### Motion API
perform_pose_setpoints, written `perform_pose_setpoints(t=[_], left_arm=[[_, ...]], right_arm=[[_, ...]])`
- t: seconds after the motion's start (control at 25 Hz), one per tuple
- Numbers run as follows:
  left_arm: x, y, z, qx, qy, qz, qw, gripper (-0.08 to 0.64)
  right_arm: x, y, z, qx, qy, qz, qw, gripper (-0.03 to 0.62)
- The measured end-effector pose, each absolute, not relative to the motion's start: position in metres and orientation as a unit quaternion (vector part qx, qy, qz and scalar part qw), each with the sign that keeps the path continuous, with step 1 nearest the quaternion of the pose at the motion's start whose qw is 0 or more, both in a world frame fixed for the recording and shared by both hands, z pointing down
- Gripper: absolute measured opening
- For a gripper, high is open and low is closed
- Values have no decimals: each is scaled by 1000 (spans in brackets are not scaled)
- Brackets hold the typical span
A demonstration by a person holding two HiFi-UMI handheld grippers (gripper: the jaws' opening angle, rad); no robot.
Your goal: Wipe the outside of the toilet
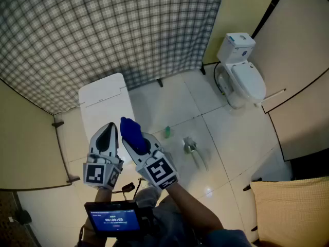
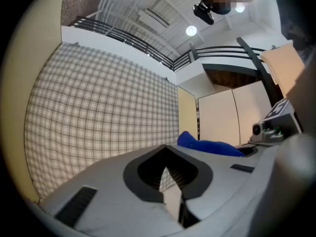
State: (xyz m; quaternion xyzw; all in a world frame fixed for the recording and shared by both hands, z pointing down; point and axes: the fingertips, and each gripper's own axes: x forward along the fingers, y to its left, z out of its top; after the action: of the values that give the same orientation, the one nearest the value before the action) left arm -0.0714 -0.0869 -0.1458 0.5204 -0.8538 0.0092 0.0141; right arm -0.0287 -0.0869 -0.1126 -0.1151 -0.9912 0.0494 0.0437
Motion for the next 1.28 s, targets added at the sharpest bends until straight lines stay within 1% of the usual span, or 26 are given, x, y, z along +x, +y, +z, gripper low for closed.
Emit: perform_pose_setpoints(t=[0.2,0.36,0.52,0.8,0.92,1.04,1.16,1.28], left_arm=[[-135,-119,-101,499,-864,30,58,12],[-187,-170,-59,488,-870,45,47,12],[-241,-243,5,461,-883,54,74,12],[-348,-314,153,411,-891,149,124,12],[-386,-333,192,406,-889,176,118,12],[-411,-346,210,410,-882,205,107,12],[-417,-350,224,418,-875,226,90,12],[-411,-343,234,421,-874,230,77,12]], right_arm=[[-92,-126,-82,-138,-987,68,50,63],[-148,-176,-29,-159,-981,90,62,63],[-218,-244,54,-183,-972,123,77,63],[-350,-308,225,-227,-950,196,93,63],[-410,-320,304,-228,-943,220,102,63],[-454,-316,357,-229,-935,250,108,63],[-477,-299,385,-248,-929,255,102,63],[-478,-288,400,-260,-926,259,90,63]])
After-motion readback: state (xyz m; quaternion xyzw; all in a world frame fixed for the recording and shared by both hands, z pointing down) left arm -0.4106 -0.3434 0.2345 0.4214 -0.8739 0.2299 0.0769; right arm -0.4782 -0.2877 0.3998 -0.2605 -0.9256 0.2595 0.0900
